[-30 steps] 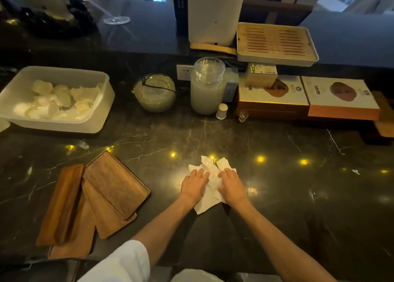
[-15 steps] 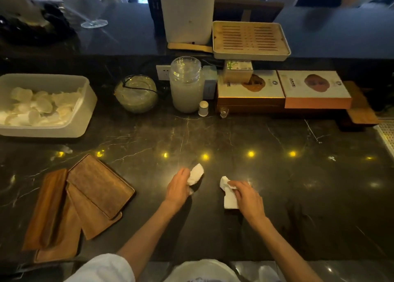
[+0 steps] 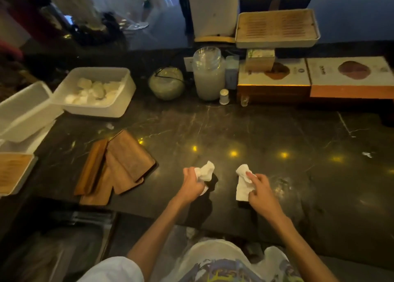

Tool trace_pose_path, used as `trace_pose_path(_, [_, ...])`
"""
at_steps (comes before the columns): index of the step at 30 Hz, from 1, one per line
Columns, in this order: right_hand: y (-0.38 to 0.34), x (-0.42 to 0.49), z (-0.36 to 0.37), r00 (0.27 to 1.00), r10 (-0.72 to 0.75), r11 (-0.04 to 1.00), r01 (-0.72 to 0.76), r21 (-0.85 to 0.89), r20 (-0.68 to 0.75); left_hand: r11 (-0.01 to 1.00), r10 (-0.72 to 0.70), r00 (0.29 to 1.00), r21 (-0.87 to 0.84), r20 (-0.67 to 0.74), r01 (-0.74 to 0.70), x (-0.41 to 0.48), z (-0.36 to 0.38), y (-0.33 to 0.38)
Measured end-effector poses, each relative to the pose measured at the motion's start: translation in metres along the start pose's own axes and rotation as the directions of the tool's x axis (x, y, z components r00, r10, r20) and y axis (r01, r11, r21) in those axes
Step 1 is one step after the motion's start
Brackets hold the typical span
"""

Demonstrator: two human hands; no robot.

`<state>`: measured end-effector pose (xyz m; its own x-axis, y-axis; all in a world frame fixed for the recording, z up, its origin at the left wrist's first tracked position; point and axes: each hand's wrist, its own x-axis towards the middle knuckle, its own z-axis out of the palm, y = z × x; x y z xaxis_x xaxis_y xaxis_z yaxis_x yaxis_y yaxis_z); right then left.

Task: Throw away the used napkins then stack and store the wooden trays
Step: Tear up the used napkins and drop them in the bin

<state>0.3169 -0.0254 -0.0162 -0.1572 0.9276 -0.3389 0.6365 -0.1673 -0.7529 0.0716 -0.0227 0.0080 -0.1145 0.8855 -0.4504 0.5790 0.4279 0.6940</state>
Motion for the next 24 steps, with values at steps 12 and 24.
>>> trace_pose_path(12, [0.006, -0.053, 0.021, 0.991, -0.101, 0.995, 0.098, 0.035, 0.086, 0.969, -0.136, 0.987, -0.222, -0.089, 0.113, -0.120, 0.030, -0.054])
trace_pose_path(24, [0.019, -0.162, 0.079, 1.000, 0.000, 0.998, -0.002, -0.060, -0.023, 0.972, 0.019, 0.995, -0.234, 0.103, 0.006, -0.191, 0.020, -0.097])
